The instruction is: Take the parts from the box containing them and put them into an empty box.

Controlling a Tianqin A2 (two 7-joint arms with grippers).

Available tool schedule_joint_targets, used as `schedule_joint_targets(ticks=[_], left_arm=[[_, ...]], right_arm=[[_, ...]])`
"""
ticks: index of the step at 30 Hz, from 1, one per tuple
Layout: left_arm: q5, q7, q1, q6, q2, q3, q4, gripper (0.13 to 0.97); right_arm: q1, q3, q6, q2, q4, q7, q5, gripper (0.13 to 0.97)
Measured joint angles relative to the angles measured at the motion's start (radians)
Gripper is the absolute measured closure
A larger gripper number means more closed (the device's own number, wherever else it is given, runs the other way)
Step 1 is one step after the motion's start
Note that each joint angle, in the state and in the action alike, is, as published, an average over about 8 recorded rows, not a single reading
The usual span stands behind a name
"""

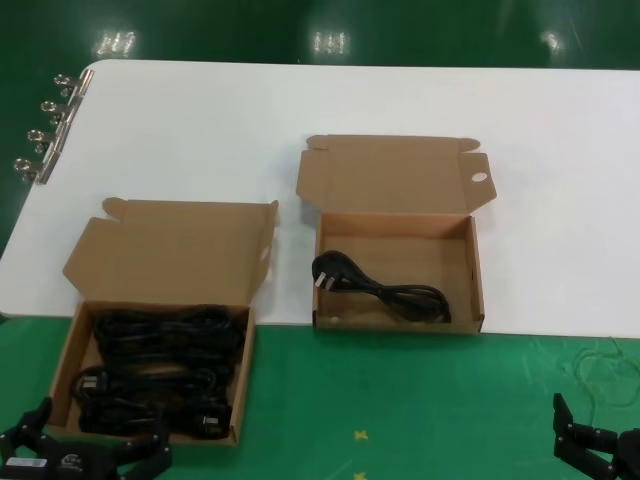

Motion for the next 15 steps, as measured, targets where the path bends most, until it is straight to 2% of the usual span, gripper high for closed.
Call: schedule_joint_targets(ticks=[15], left_arm=[[-0.001,-0.004,0.007,-0.006,-0.001,-0.003,-0.007,0.132]], right_arm=[[0.000,0.000,0.000,0.000,0.000,0.000,0.000,0.129]])
